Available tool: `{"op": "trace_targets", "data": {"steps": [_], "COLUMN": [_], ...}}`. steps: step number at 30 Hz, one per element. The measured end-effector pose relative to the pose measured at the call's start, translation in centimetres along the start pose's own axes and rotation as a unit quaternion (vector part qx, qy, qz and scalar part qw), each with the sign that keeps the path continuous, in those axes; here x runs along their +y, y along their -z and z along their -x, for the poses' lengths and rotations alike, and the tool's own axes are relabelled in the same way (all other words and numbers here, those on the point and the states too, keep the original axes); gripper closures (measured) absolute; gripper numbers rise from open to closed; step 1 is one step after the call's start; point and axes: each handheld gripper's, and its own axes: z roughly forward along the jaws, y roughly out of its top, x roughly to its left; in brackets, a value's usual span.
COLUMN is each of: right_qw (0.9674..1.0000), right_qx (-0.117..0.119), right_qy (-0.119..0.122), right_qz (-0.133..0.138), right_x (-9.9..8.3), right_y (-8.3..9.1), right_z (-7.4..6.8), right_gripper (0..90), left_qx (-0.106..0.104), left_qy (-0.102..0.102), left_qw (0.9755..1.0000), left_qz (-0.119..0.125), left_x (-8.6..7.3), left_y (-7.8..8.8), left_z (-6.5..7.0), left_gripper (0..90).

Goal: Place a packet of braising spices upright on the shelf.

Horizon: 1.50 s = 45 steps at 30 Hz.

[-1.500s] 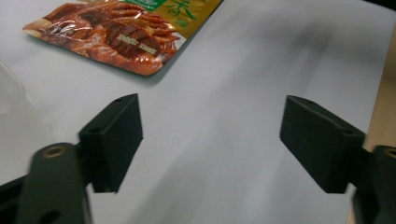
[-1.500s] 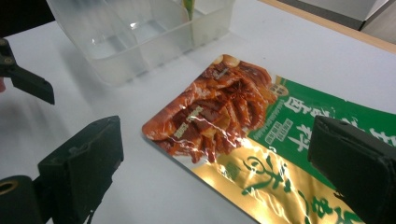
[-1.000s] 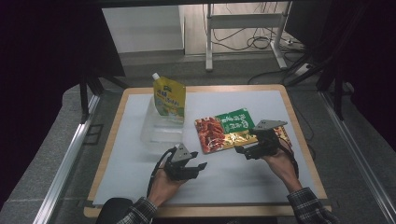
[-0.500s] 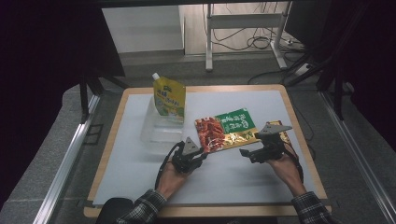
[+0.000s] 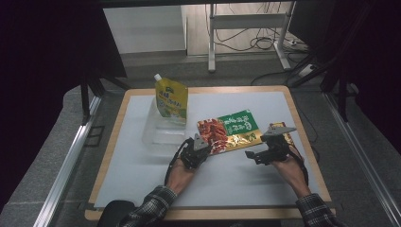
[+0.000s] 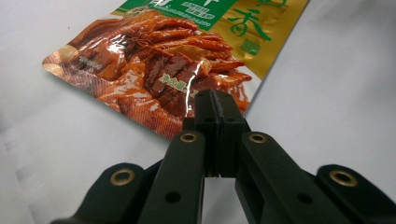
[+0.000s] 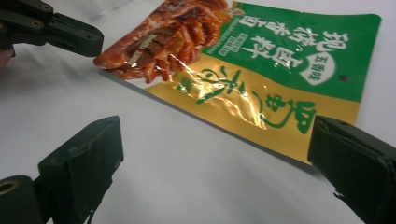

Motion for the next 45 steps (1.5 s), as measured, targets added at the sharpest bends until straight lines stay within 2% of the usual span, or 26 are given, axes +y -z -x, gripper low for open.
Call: {"op": "trace_targets", "data": {"steps": [9, 16, 21, 30, 41, 45], "right_qw": [0.9998, 0.9996, 0.9992, 0.9972, 0.9948, 0.9917], "right_qx": [-0.012, -0.016, -0.021, -0.024, -0.017, 0.014], "right_qy": [-0.016, -0.021, -0.033, -0.066, -0.093, -0.125], "right_qz": [-0.006, -0.013, -0.013, -0.028, -0.038, -0.025], "right_x": [-0.5, -0.6, -0.5, -0.5, -0.5, -0.3], "right_y": [-0.4, -0.8, -1.1, -2.2, -3.5, -3.5], "right_z": [1.1, 1.6, 2.1, 3.4, 4.3, 4.4], "right_gripper": [3.3, 3.3, 3.3, 3.3, 3.3, 3.3], "left_qx": [0.01, 0.014, 0.022, 0.013, 0.016, 0.015], "left_qy": [-0.005, -0.007, -0.019, -0.012, -0.019, -0.018], "left_qw": [0.9998, 0.9991, 0.9988, 0.999, 0.9988, 0.9989], "left_qz": [-0.016, -0.039, -0.041, -0.041, -0.041, -0.041], "left_x": [-0.1, 0.1, 0.0, 0.0, 0.0, 0.0], "left_y": [-1.1, -1.6, -1.6, -1.5, -1.5, -1.5], "left_z": [-0.1, -0.1, 0.2, -0.1, 0.0, 0.0], "left_gripper": [90.0, 90.0, 90.0, 90.0, 90.0, 90.0]}}
